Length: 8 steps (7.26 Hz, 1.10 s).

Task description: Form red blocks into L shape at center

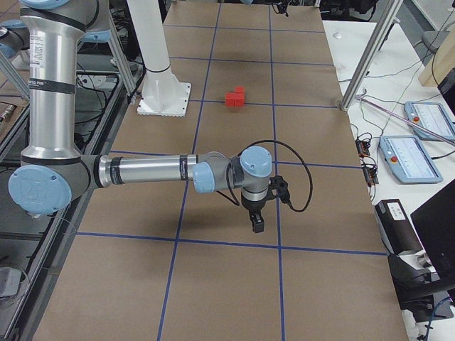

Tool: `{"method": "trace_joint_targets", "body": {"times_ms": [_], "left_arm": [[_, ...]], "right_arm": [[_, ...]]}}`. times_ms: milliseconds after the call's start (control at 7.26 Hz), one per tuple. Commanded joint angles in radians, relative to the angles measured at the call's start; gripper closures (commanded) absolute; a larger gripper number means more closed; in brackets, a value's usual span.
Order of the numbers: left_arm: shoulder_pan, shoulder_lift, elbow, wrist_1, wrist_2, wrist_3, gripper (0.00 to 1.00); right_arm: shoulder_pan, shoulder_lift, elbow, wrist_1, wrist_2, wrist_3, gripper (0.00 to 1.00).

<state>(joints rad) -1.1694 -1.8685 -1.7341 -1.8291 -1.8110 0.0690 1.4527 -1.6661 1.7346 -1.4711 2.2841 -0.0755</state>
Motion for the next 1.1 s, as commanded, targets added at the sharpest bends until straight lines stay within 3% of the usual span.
{"method": "trace_joint_targets", "body": {"times_ms": [0,138,276,413,551,689,965], "left_arm": [[-0.155,0.079,0.013,0.040,-0.199,-0.109,0.00],[-0.191,0.176,0.016,0.051,-0.209,-0.244,0.00],[-0.244,0.202,0.062,0.042,-0.288,-0.341,0.00],[-0.249,0.244,0.109,0.044,-0.423,-0.327,0.00],[-0.253,0.258,0.151,0.057,-0.471,-0.252,0.00],[-0.275,0.281,0.163,0.126,-0.578,-0.207,0.00],[-0.381,0.340,0.154,0.214,-0.605,-0.026,0.00]], "right_arm": [[0.000,-0.004,-0.009,0.000,0.000,-0.001,0.00],[0.000,-0.004,-0.012,0.000,0.000,0.000,0.00],[0.000,-0.004,-0.012,0.000,0.002,0.000,0.00],[0.000,-0.004,-0.016,0.000,0.002,0.003,0.00],[0.000,0.000,-0.023,0.000,0.000,0.002,0.00],[0.000,0.002,-0.026,0.000,0.000,0.000,0.00],[0.000,-0.003,-0.030,0.002,0.000,0.000,0.00]]}}
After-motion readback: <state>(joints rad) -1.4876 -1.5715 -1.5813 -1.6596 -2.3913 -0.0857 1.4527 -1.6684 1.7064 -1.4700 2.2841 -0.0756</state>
